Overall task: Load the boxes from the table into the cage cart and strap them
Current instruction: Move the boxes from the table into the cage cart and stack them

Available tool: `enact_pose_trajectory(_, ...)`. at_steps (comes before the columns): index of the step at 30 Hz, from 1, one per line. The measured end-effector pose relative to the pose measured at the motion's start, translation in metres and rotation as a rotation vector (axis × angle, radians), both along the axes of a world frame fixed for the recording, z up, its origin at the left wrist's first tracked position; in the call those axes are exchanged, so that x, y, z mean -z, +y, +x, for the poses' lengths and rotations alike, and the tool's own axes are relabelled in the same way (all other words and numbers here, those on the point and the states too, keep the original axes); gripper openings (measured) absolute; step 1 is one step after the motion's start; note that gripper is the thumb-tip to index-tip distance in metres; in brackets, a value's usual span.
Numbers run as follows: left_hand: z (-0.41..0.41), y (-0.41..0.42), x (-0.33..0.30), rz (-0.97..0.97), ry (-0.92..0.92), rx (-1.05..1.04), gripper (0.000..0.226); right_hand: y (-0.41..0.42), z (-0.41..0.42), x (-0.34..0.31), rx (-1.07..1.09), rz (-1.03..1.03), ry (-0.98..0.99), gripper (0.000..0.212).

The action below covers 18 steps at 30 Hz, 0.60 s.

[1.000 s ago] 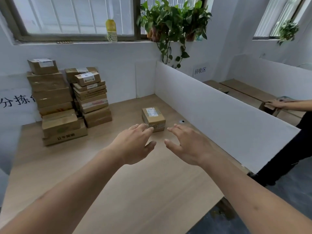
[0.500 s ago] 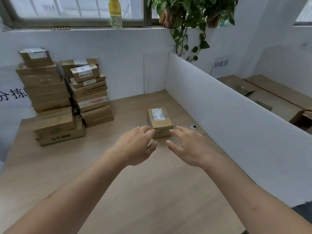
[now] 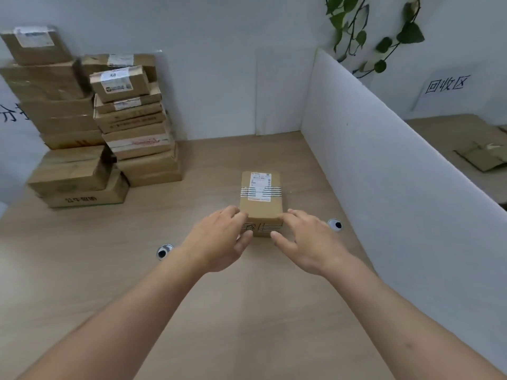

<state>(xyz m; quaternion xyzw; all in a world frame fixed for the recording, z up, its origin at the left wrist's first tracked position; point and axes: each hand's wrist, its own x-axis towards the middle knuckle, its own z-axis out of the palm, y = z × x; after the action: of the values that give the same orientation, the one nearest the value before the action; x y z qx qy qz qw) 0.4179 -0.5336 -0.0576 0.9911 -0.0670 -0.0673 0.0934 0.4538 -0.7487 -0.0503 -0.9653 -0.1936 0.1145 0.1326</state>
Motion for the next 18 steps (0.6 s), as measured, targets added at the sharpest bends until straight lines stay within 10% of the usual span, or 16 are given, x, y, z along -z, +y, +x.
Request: enact_pose_trajectory(18, 0.135, 0.015, 0.133, -0.137, 0.327, -0.175, 0.046, 0.033, 0.132, 0.134, 0.140, 0.059, 0.303, 0.066)
